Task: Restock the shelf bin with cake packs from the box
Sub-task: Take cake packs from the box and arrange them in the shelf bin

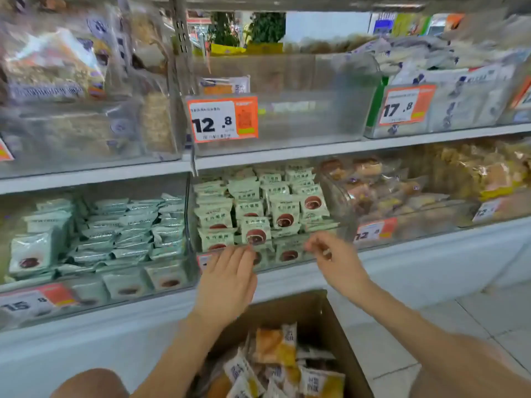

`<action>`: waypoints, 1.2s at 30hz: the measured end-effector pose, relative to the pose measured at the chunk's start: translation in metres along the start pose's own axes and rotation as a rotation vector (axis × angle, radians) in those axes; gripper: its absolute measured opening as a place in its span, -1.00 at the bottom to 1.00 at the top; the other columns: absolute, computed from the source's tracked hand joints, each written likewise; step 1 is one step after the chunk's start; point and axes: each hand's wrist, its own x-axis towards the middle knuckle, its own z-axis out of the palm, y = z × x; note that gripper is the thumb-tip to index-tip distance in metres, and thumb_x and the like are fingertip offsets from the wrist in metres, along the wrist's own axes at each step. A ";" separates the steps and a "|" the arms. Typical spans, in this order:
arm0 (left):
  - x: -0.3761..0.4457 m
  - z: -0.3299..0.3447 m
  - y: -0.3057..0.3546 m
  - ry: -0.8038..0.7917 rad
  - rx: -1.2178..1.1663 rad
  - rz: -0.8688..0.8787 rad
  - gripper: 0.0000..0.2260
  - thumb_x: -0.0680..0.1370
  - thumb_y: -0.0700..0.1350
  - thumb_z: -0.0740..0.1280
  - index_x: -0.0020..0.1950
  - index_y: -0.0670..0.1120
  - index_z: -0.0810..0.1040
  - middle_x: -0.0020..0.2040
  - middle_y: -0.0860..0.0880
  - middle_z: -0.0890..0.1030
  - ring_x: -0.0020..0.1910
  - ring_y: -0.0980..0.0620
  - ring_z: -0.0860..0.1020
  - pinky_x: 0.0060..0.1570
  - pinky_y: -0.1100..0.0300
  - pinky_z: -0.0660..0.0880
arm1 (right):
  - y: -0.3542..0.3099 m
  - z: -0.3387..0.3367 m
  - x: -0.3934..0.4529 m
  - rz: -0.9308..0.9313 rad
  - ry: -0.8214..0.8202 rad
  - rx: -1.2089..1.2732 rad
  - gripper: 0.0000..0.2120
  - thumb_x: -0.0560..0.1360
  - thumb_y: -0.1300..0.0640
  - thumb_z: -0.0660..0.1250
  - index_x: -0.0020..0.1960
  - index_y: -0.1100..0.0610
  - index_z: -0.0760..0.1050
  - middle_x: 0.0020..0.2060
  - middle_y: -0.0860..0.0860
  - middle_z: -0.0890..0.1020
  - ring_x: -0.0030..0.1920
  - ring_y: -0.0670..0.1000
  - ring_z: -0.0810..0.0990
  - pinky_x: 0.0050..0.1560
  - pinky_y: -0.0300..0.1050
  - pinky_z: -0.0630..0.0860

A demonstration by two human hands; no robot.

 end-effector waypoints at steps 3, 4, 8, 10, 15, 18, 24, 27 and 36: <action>-0.071 0.023 0.030 -0.380 -0.153 -0.165 -0.82 0.42 -0.13 0.16 -0.05 -0.10 0.49 -0.24 -0.03 0.55 -0.25 -0.08 0.57 -0.32 0.13 0.48 | 0.070 0.052 -0.068 0.203 -0.185 -0.129 -0.72 0.51 0.31 0.25 -0.11 -0.09 0.42 -0.14 -0.09 0.56 -0.11 -0.06 0.55 -0.07 -0.23 0.48; -0.089 0.026 0.038 -0.566 -0.153 -0.233 -0.82 0.47 -0.13 0.16 0.01 -0.09 0.48 -0.18 -0.02 0.56 -0.19 -0.06 0.58 -0.28 0.13 0.49 | 0.088 0.068 -0.092 0.291 -0.254 -0.179 -0.76 0.50 0.28 0.26 -0.03 -0.06 0.41 -0.07 -0.05 0.55 -0.07 -0.03 0.54 -0.04 -0.19 0.48; -0.133 0.048 0.062 -0.948 -0.214 -0.265 -0.74 0.59 -0.09 0.12 0.28 -0.04 0.38 0.09 -0.05 0.56 0.05 -0.05 0.53 -0.11 0.10 0.46 | 0.123 0.119 -0.149 0.483 -0.662 -0.342 -0.50 0.55 0.17 0.24 0.44 0.11 0.17 0.40 0.12 0.28 0.34 0.12 0.36 0.30 -0.07 0.34; -0.137 0.058 0.068 -0.956 -0.292 -0.255 -0.77 0.60 -0.06 0.12 0.18 -0.06 0.49 0.03 -0.05 0.59 0.00 -0.03 0.55 -0.15 0.16 0.42 | 0.131 0.135 -0.160 0.446 -0.780 -0.448 -0.40 0.58 0.10 0.19 0.52 0.11 -0.01 0.51 0.11 0.09 0.45 0.13 0.22 0.38 -0.03 0.28; -0.149 0.064 0.068 -1.041 -0.288 -0.216 -0.81 0.61 -0.09 0.14 0.13 -0.09 0.48 0.04 -0.06 0.58 0.03 -0.07 0.56 -0.08 0.06 0.52 | 0.149 0.144 -0.160 0.547 -0.790 -0.620 -0.20 0.52 -0.03 0.25 0.55 0.06 -0.20 0.52 0.08 0.05 0.51 0.19 -0.01 0.45 0.28 0.02; -0.143 0.058 0.075 -1.042 -0.313 -0.216 -0.82 0.60 -0.13 0.14 0.11 -0.09 0.50 0.01 -0.04 0.58 -0.01 -0.04 0.55 -0.27 0.16 0.36 | 0.145 0.133 -0.152 0.488 -0.833 -0.666 -0.44 0.54 -0.01 0.23 0.47 0.08 0.17 0.46 0.14 0.19 0.47 0.21 0.09 0.42 0.22 0.14; -0.139 0.048 0.075 -1.004 -0.590 -0.454 -0.86 0.60 -0.09 0.23 0.10 -0.01 0.55 0.00 0.07 0.59 -0.08 0.12 0.53 -0.30 0.35 0.37 | 0.134 0.113 -0.152 0.415 -0.864 -0.511 -0.52 0.47 0.07 0.39 0.35 0.05 0.35 0.30 0.09 0.45 0.30 0.14 0.41 0.26 0.03 0.41; -0.123 0.035 0.078 -0.791 -1.045 -0.811 -0.88 0.56 -0.11 0.32 0.07 0.02 0.58 0.01 0.09 0.62 -0.05 0.18 0.58 -0.16 0.41 0.49 | 0.121 0.096 -0.147 0.459 -0.715 -0.426 -0.49 0.44 0.09 0.43 0.33 0.02 0.33 0.20 0.03 0.55 0.17 0.08 0.53 0.15 0.00 0.49; -0.105 0.009 0.082 -0.538 -1.294 -1.502 -0.64 0.61 0.14 0.16 0.22 -0.08 0.51 0.14 -0.05 0.56 0.17 -0.02 0.50 0.22 0.02 0.42 | 0.068 0.050 -0.127 0.506 -0.255 0.279 -0.66 0.46 -0.01 0.40 0.18 0.05 0.42 0.10 -0.03 0.58 0.09 -0.01 0.58 0.04 -0.10 0.54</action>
